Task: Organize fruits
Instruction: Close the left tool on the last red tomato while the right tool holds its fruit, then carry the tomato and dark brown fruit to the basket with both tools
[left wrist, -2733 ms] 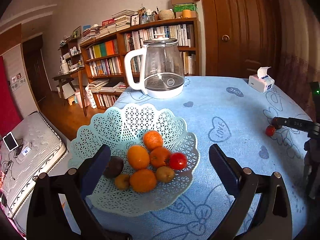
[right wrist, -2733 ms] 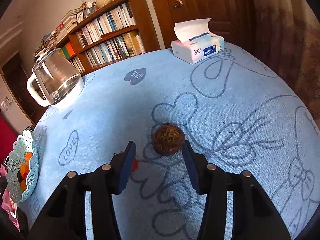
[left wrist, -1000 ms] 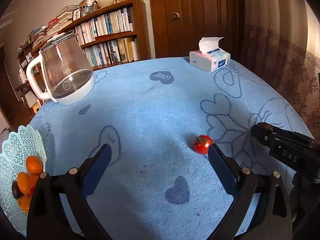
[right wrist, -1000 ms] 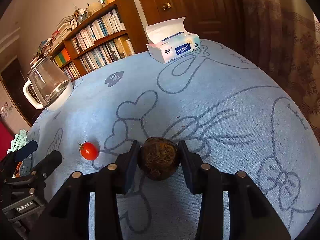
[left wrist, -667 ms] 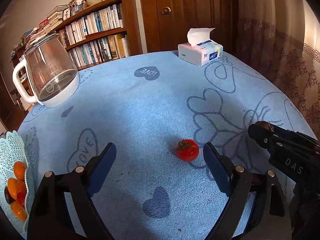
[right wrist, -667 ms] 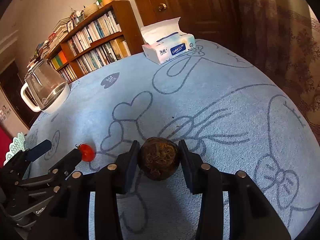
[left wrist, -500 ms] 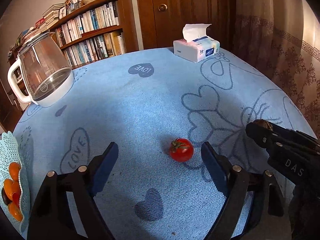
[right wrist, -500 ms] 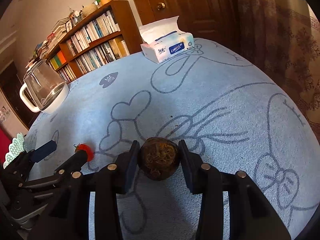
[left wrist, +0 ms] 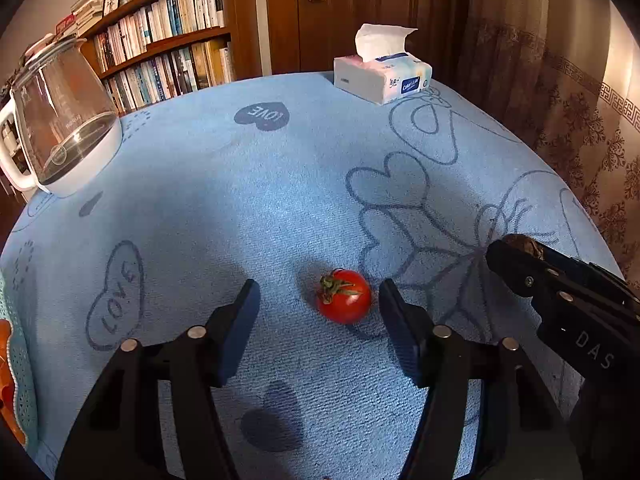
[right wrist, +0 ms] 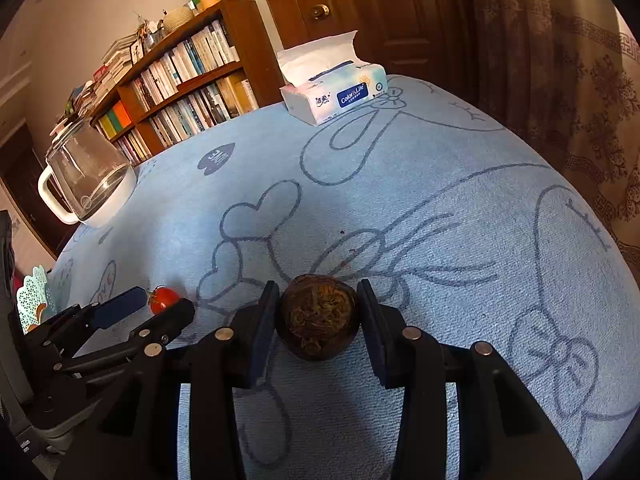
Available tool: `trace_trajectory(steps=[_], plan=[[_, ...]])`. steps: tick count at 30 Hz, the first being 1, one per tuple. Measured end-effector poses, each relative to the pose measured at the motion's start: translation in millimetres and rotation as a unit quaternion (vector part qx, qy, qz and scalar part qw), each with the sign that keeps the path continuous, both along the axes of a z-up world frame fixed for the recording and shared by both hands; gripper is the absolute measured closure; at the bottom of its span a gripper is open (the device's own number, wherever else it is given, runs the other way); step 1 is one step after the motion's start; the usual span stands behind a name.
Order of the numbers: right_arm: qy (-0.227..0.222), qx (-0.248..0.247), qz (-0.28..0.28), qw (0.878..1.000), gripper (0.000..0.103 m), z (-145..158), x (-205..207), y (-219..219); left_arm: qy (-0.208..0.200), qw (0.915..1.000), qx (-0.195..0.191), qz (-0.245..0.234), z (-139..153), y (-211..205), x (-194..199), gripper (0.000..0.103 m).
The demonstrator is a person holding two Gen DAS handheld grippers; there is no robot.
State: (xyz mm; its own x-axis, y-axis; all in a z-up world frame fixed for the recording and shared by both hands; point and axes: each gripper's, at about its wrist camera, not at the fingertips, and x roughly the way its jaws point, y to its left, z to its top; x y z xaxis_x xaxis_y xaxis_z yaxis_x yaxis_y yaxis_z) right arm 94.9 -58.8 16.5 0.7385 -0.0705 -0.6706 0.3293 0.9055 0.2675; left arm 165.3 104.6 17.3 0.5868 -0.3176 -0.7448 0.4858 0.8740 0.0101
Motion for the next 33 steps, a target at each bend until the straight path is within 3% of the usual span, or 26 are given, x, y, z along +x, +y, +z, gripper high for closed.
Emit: trace_trajectory(steps=[3,5,8,15,26,33], plan=[[0.0,0.0,0.001,1.0,0.063,0,0,0,0.008,1.0,-0.003,0.005,-2,0,3,0.051],[0.0,-0.001,0.002,1.0,0.063,-1,1,1,0.005,1.0,-0.002,0.005,-1,0,2,0.065],[0.0,-0.001,0.002,1.0,0.063,-1,1,1,0.005,1.0,-0.006,0.002,-1,0,0,0.075],[-0.001,-0.001,0.001,1.0,0.063,0,1,1,0.004,0.9998,-0.02,0.001,6,7,-7,0.075],[-0.015,-0.014,0.01,1.0,0.063,5,-3,8,-0.064,0.997,-0.002,0.044,33,34,-26,0.075],[-0.02,-0.02,0.012,1.0,0.062,7,-4,9,-0.081,0.9938,0.0,0.076,46,62,-30,0.075]])
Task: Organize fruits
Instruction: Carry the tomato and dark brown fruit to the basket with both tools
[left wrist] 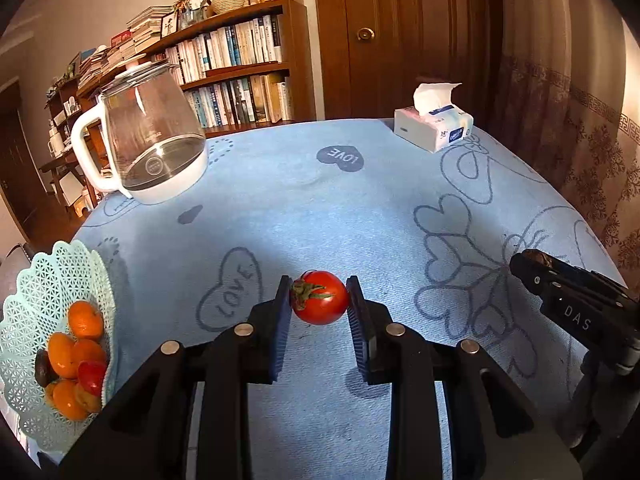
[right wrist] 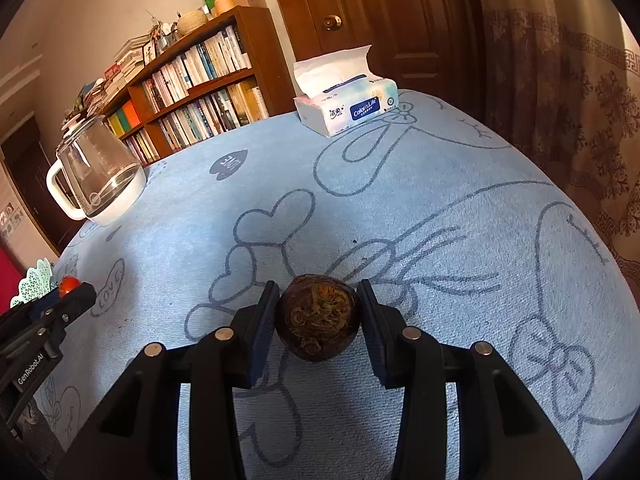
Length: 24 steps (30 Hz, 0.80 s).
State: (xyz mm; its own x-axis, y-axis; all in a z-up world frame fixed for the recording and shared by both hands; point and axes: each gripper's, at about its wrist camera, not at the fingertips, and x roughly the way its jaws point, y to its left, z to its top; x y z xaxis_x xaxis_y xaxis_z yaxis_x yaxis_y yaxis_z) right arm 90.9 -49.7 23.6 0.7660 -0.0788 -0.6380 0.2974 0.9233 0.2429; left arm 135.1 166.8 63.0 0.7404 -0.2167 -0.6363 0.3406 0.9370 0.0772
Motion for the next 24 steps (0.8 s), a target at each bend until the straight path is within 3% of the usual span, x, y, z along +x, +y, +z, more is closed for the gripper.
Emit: trace_trajectory(steps=[11,24], plan=[[-0.011,-0.025,0.022,0.999,0.062,9,-2,19,-0.002,0.9989,-0.01,0.045,5,49,-5,0.075],[-0.01,-0.033,0.09,0.995,0.063,17,3,66,-0.014,0.995,-0.016,0.098,10,94,-2,0.075]])
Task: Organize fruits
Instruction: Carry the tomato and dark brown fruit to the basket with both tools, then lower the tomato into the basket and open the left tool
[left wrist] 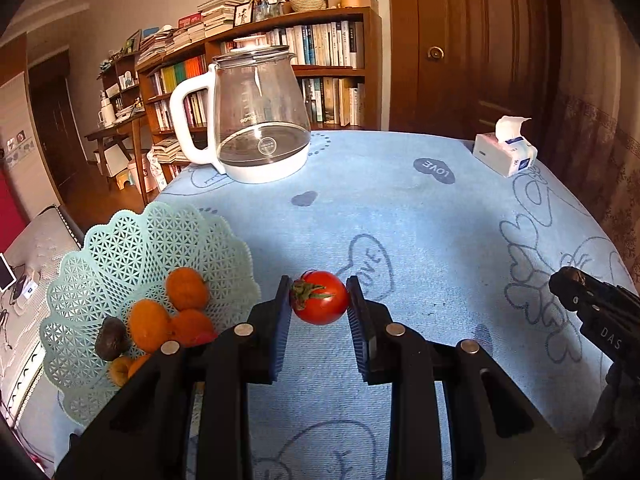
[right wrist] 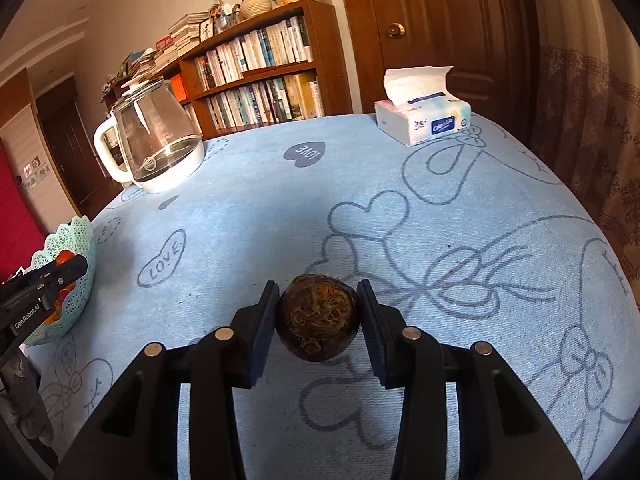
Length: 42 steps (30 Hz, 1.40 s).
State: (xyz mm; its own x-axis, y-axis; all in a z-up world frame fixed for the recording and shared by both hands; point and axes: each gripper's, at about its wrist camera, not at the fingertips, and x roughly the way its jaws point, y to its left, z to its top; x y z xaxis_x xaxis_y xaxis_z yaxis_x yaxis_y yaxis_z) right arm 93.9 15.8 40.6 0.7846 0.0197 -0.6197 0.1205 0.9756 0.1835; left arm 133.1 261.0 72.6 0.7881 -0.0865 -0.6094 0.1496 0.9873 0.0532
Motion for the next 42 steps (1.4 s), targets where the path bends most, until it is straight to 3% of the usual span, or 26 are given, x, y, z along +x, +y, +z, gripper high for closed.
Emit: trace_trajectory(steps=[28,33,35,38,42], plan=[[-0.005,0.001,0.145,0.989,0.062,22,26,142,-0.003,0.9942,-0.004,0.107,-3,101,-2,0.075],[-0.005,-0.001,0.171,0.985,0.062,25,28,166,0.001,0.9923,-0.01,0.123,-6,113,-3,0.055],[-0.007,-0.003,0.18,0.984,0.062,27,28,175,-0.003,0.9915,-0.011,0.129,-4,117,-5,0.04],[-0.009,-0.004,0.192,0.981,0.062,30,29,186,-0.011,0.9904,-0.011,0.138,-2,123,-8,0.028],[-0.011,-0.005,0.204,0.979,0.062,33,31,200,-0.019,0.9889,-0.005,0.147,-1,130,-10,0.022]])
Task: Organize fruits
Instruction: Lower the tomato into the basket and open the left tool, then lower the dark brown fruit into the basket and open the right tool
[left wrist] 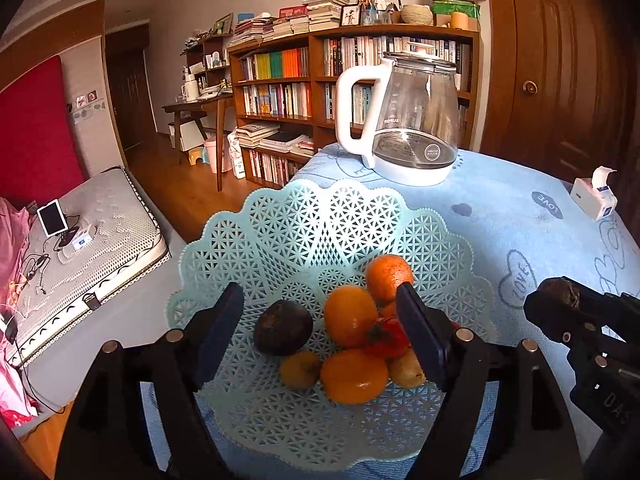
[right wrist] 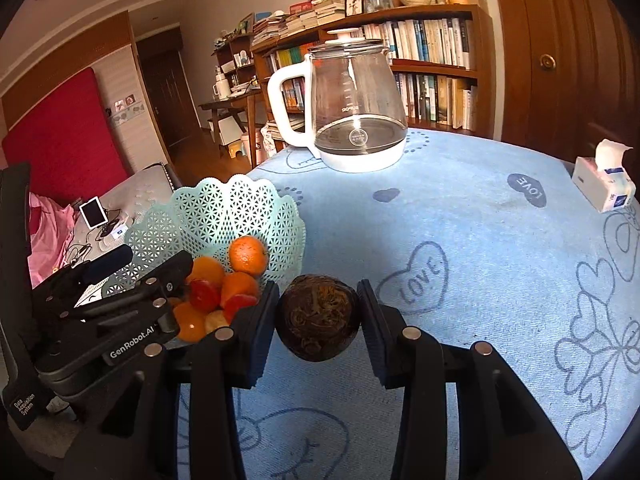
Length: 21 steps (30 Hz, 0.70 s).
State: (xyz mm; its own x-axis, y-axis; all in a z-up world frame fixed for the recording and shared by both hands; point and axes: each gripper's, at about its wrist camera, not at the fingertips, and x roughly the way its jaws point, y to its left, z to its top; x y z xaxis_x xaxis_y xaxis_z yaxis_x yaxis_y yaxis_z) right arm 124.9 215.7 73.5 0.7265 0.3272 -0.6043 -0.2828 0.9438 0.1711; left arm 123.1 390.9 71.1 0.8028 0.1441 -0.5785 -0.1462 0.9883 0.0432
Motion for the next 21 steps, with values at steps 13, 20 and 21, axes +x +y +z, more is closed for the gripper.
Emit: trace_trajectory(steps=[13,20,21], plan=[[-0.007,-0.007,0.035,0.999,0.062,7,11,35,-0.018,0.9994,-0.009,0.029,8,22,-2,0.009],[0.0,-0.005,0.051,0.999,0.062,4,17,49,-0.023,0.9982,-0.018,0.052,12,36,-4,0.008],[0.001,-0.004,0.052,0.999,0.062,3,18,50,-0.022,0.9981,-0.019,0.054,12,37,-4,0.008]])
